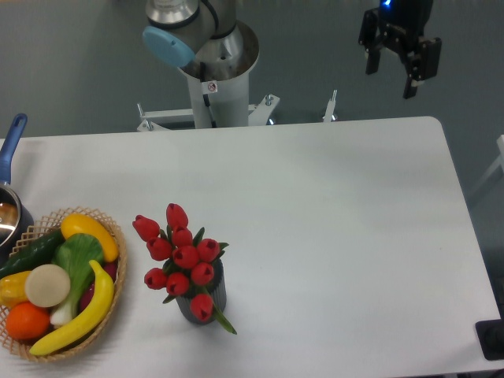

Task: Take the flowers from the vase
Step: 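Move the open gripper down and toward the red tulip bouquet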

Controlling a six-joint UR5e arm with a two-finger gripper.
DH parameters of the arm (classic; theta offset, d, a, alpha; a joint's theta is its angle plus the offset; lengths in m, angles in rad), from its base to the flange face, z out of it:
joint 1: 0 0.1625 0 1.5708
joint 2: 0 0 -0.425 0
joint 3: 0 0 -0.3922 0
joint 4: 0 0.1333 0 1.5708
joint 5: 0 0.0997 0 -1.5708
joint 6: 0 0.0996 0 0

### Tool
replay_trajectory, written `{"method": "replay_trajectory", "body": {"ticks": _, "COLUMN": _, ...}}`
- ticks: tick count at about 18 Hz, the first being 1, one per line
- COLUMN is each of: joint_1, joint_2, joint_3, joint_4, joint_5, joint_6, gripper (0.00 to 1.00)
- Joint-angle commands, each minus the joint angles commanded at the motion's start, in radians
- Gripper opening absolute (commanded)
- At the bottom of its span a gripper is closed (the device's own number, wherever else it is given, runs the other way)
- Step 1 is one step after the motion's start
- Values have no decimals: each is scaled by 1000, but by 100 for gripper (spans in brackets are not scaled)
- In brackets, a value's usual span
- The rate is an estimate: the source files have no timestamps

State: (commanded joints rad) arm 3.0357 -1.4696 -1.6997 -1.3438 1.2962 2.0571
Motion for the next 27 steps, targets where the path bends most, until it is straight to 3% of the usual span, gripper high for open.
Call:
{"method": "replay_trajectory", "body": {"ticks": 8, "joint_1": -8, "joint_2": 11, "joint_3": -12, "joint_4": -3, "joint_5": -8, "joint_6": -5, "gripper": 100}}
{"method": "replay_trajectory", "body": {"ticks": 17, "joint_1": -69, "joint_2": 12, "joint_3": -43, "joint_4": 2, "joint_5": -46, "joint_6": -274, "gripper": 100}}
{"method": "replay_trajectory", "body": {"ticks": 19, "joint_1": -92, "joint_2": 12, "joint_3": -57, "joint_4": 38, "joint_5": -92, "joint_6": -404, "gripper": 100}}
{"method": "replay_trajectory", "body": {"ticks": 23, "joint_1": -155, "joint_2": 11, "joint_3": -115, "joint_4": 169, "joint_5": -113, "joint_6": -561, "gripper": 100}}
{"method": "replay_trajectory", "body": {"ticks": 27, "joint_1": -215, "joint_2": -20, "joint_3": -117, "joint_4": 208, "joint_5": -113, "joint_6": -751, "gripper": 100}}
